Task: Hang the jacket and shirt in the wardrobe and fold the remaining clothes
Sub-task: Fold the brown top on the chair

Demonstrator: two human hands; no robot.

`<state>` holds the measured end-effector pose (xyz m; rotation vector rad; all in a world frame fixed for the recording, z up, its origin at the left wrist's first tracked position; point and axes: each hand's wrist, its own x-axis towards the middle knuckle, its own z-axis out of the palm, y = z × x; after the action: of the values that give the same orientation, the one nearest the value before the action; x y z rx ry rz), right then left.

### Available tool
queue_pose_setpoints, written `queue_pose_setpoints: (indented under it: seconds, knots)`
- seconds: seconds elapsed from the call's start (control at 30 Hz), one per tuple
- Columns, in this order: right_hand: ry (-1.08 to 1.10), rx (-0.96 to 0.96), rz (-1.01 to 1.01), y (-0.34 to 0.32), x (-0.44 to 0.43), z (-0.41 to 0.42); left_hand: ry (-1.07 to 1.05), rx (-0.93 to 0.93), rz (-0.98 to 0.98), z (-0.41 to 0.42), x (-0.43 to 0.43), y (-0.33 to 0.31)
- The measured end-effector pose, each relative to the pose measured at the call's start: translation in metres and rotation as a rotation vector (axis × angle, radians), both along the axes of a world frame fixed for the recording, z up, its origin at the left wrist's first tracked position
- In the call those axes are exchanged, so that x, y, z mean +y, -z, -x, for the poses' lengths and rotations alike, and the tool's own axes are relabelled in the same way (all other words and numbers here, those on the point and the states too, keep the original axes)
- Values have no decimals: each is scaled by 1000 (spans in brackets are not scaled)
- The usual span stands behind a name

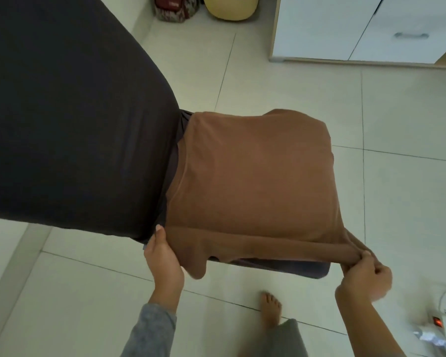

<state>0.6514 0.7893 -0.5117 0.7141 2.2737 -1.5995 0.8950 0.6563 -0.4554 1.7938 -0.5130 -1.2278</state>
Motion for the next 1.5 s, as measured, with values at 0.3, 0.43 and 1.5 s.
queue_pose_setpoints:
  seconds: [0.3,0.43,1.5]
  knots:
    - [-292,101,26,-13,-83,70,-8,233,-64,53,-105,-4]
    - [-611,106,94,-12,-106,85,401,-67,90,56,-119,9]
    - [-291,-280,-225,16,-56,8,-2,-133,-246,5,-81,61]
